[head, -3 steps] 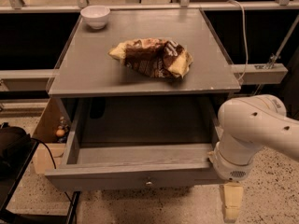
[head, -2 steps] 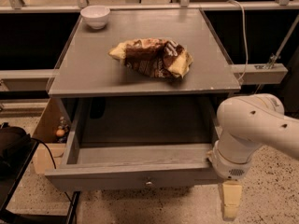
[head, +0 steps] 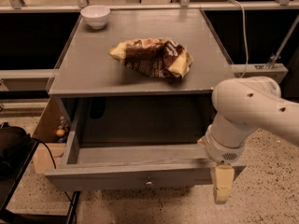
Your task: Open top drawer
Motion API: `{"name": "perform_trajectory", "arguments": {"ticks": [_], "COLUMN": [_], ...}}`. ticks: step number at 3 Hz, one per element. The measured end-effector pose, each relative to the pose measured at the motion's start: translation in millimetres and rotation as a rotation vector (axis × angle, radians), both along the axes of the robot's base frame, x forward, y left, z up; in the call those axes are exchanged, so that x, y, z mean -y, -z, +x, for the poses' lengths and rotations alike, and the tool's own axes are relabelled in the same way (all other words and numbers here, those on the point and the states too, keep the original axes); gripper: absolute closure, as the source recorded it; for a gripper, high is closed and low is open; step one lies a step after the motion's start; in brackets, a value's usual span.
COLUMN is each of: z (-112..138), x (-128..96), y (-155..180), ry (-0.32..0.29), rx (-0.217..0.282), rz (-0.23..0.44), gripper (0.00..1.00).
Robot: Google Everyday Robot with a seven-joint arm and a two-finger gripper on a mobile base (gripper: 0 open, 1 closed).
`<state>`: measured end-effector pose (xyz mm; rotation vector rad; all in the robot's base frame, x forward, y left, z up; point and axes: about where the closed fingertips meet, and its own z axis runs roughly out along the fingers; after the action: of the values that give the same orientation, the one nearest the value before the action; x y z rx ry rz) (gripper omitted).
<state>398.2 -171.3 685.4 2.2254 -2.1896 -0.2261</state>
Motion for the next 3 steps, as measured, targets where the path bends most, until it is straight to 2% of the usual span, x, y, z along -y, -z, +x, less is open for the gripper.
{"name": "perform_trajectory", "arguments": {"ticks": [1, 2, 3], "z": [8, 21, 20], "x": [-5, -1, -5], "y": [-10, -8, -9], "ry": [-0.006, 0.022, 0.012], "rx": [0.029, 0.041, 0.039], "rz": [0.068, 0.205, 0.238], "gripper": [0.0, 0.0, 0.0]}}
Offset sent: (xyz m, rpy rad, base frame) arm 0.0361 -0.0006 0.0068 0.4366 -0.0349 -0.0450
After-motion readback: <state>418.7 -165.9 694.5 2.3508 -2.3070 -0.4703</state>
